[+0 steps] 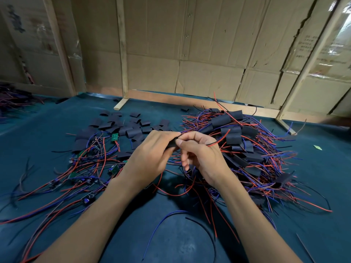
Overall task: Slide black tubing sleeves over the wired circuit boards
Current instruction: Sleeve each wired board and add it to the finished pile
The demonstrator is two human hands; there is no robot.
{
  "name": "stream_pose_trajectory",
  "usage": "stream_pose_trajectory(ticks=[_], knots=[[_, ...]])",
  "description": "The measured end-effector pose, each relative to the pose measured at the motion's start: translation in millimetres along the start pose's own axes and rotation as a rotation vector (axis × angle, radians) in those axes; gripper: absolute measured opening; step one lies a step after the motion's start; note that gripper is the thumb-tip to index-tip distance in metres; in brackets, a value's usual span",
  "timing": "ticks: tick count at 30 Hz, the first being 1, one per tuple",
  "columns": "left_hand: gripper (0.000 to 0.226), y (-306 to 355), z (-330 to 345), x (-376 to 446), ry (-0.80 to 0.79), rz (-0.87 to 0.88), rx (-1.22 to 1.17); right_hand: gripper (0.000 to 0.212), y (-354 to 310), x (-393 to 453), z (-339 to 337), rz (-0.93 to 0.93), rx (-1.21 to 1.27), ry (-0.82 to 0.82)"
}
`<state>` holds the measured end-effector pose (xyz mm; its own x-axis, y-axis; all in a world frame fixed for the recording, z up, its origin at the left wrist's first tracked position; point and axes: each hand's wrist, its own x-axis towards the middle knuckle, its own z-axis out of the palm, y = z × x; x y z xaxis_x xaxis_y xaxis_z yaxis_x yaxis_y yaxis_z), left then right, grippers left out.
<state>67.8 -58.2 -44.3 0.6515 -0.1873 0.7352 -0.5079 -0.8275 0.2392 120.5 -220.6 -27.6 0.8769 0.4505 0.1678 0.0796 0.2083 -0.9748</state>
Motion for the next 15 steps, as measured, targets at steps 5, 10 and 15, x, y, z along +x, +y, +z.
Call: stream_pose_trajectory(ticks=[5,10,15], knots=[[0.045,2,-3,9,-0.042,0.070,0.175,0.006,-3,-2,1,0.010,0.231,-0.039],[0.039,-7,-16,42,-0.096,-0.104,0.364,0.044,3,-4,8,-0.073,0.494,0.042],[0.037,3,-52,122,0.033,-0.254,0.117,0.038,22,-8,38,0.069,0.561,-0.052]])
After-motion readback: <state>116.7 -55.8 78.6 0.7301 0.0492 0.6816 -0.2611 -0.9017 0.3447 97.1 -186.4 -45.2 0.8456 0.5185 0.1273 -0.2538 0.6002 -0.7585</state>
